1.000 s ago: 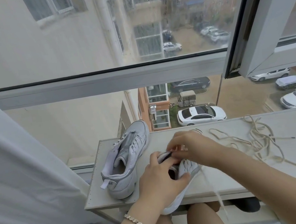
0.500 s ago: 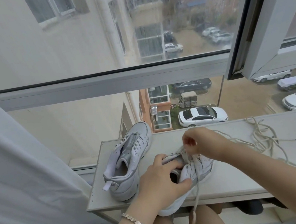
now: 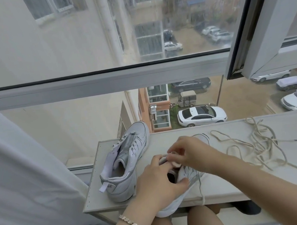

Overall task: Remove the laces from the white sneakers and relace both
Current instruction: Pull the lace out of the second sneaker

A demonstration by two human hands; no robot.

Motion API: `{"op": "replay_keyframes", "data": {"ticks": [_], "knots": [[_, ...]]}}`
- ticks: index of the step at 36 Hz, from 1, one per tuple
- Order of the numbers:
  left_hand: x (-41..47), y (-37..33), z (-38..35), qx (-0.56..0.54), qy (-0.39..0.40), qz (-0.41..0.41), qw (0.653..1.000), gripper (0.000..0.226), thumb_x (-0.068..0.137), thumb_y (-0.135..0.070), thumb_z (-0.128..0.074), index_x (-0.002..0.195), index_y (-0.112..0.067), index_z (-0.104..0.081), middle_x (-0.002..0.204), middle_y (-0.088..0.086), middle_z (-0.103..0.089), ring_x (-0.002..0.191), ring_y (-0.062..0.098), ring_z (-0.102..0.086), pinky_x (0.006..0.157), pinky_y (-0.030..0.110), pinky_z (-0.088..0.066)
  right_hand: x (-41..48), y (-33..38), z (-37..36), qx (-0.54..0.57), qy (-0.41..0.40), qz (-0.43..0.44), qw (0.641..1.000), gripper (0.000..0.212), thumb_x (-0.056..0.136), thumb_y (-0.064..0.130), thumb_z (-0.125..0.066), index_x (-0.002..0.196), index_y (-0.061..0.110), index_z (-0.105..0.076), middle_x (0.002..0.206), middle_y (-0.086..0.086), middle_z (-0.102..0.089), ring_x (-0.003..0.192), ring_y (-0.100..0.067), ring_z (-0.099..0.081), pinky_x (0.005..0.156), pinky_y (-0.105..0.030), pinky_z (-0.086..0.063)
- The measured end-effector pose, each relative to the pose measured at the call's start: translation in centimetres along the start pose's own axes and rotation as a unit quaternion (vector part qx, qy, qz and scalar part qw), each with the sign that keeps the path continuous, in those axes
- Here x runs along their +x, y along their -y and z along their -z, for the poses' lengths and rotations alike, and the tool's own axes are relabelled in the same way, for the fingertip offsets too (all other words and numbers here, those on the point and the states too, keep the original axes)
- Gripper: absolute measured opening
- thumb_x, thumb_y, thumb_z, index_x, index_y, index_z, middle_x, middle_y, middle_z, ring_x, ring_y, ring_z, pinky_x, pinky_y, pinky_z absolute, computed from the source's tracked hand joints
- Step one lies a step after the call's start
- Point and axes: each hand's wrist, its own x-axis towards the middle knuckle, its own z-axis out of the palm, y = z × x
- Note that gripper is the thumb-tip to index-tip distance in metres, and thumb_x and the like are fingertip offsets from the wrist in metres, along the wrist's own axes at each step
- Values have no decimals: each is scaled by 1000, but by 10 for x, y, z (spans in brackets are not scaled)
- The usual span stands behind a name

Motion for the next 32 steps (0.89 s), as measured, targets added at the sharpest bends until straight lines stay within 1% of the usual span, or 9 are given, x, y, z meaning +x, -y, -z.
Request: {"op": "replay_keyframes", "data": {"ticks": [4,8,12,15,18,22,25,28,32], "knots": [[-1,-1,0,-5,3,2,1000,47,71,-65,-53,116,-53,-46,128,-27,-27,110,7,-43,79,23,-36,6,2,8,-18,20,-24,999,16,88,24,-63,97,15,-72,74,12,-61,60,0,-48,52,-5,-37],[-1,-3,0,2,9,8,1000,45,72,-64,-53,116,-52,-47,134,-24,-27,116,9,-41,80,22,-32,3,0,8,-118,15,-21,993,21,93,26,-52,103,19,-69,103,2,-62,87,-13,-55,74,-24,-45],[-1,-3,1,2,11,3,1000,45,73,-63,-52,117,-52,-47,134,-23,-28,116,8,-41,83,23,-35,-2,-5,6,-156,22,-25,987,24,97,25,-42,105,17,-63,109,-1,-59,102,-18,-53,85,-30,-41],[-1,-3,2,-3,13,4,1000,42,74,-61,-53,115,-50,-49,135,-21,-28,114,9,-44,85,24,-38,-7,-17,16,-76,-6,-78,994,16,98,20,-41,94,17,-56,96,1,-60,95,-20,-53,75,-27,-38],[0,-4,2,-9,16,7,1000,41,74,-60,-54,114,-51,-49,134,-21,-28,114,9,-46,84,23,-37,-12,-32,37,23,-66,-122,990,26,98,17,-43,74,25,-50,77,14,-57,80,-20,-56,62,-25,-36],[1,-5,1,-11,12,5,1000,41,74,-60,-55,114,-51,-50,131,-21,-31,113,7,-46,85,22,-38,-19,-35,43,38,7,-167,985,27,94,19,-49,69,23,-57,75,9,-64,63,-13,-51,56,-23,-36],[1,-4,0,-7,10,6,1000,42,73,-61,-54,113,-51,-50,131,-21,-31,112,7,-47,82,22,-37,-18,-27,30,-36,49,-177,982,13,91,19,-49,85,15,-59,87,-3,-62,77,-18,-54,65,-27,-43],[1,-5,-1,0,8,12,1000,43,72,-63,-53,113,-50,-49,126,-20,-33,108,9,-48,78,22,-36,-14,-14,18,-71,-4,-77,995,34,87,16,-54,122,17,-55,115,4,-54,107,-12,-53,91,-19,-39],[1,-6,0,9,4,16,1000,44,72,-63,-51,114,-50,-46,118,-17,-35,102,11,-49,73,24,-35,-5,2,11,-67,24,-10,997,32,88,18,-49,118,17,-61,113,7,-52,99,-4,-48,83,-14,-36]]}}
